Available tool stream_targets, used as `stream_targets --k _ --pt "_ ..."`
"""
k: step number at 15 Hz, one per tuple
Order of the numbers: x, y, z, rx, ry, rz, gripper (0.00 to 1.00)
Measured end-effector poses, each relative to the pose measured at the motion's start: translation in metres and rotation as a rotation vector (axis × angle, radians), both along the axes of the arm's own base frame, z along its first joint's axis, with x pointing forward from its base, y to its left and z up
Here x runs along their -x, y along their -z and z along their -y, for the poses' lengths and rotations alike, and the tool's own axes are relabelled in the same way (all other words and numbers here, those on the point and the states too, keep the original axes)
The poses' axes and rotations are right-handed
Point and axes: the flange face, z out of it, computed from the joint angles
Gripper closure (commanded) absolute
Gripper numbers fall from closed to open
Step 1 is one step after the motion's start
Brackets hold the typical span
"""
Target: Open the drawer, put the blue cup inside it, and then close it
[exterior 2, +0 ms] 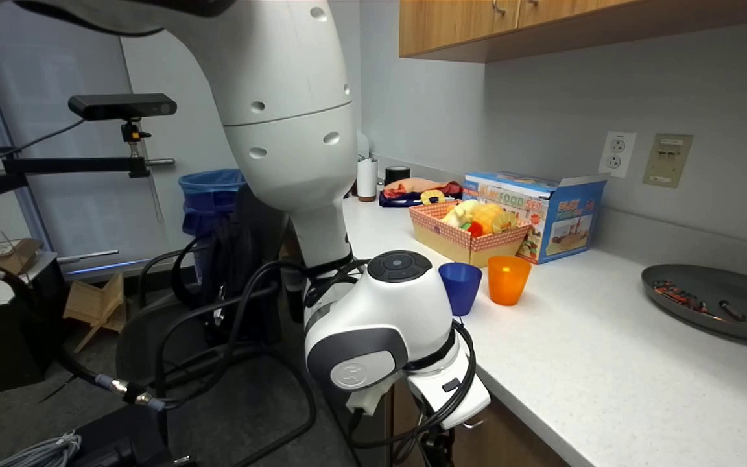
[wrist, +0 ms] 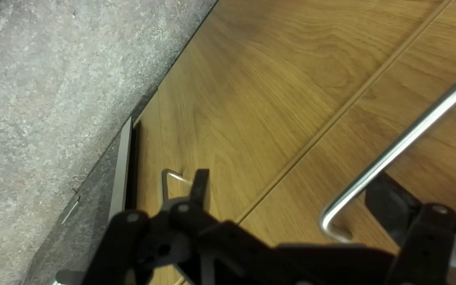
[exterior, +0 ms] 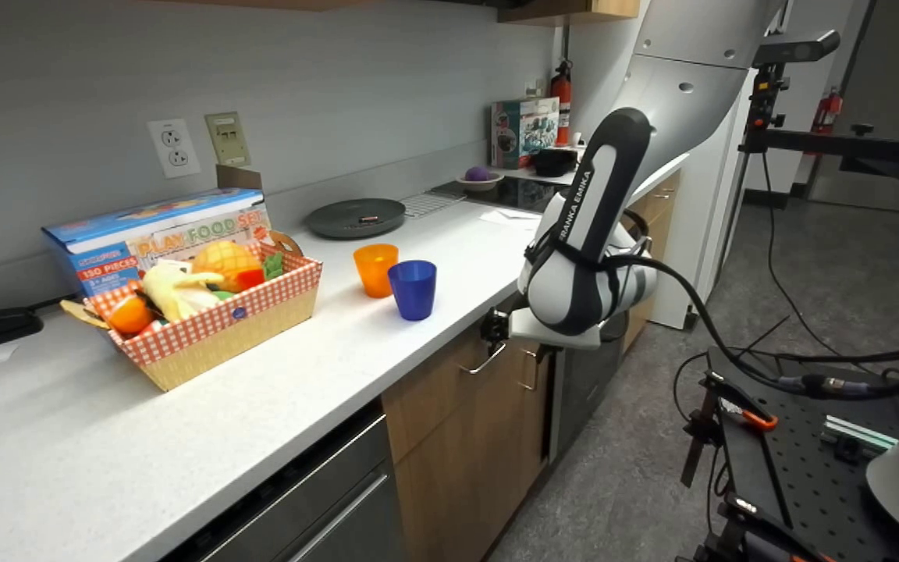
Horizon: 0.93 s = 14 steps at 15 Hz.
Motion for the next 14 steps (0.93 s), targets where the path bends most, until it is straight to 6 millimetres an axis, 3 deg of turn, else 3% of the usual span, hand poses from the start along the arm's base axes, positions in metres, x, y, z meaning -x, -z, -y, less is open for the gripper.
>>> stream_targets --k 5,14 --pt "0.015 0.0 -0.006 -0.036 0.021 -0.006 0.0" --pt "0.086 -0.004 -0.032 -0.011 0.018 -0.04 0.0"
